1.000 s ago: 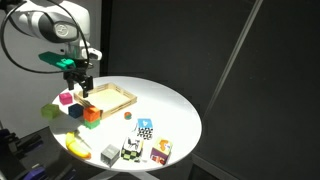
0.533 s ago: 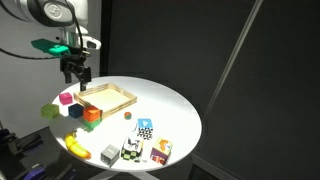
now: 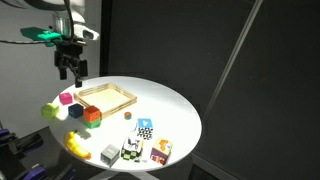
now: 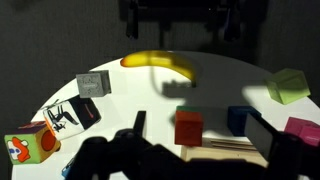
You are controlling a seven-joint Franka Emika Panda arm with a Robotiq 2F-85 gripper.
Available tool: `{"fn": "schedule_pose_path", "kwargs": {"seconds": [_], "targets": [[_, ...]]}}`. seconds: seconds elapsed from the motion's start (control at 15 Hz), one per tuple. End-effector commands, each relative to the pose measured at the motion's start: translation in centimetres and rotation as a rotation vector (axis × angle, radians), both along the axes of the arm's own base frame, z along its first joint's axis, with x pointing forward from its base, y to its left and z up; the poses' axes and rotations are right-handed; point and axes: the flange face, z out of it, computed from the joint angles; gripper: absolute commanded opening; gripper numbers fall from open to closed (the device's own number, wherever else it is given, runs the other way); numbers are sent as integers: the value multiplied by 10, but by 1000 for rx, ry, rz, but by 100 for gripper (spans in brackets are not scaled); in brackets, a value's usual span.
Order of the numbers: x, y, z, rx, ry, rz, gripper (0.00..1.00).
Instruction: Put the orange onto the green block
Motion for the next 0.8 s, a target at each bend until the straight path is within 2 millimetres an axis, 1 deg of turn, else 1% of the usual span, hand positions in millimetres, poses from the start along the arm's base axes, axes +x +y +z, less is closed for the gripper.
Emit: {"fn": "schedule_pose_path", "kwargs": {"seconds": [0.0, 0.2, 0.27, 0.47, 0.73], "targets": [[-18, -8, 13, -27, 9, 3, 100], [-25, -11, 17, -31, 17, 9, 100], [-15, -6, 11, -16, 17, -5, 100], [-19, -6, 13, -17, 15, -6, 100], [-19, -6, 13, -17, 16, -6, 100]]}}
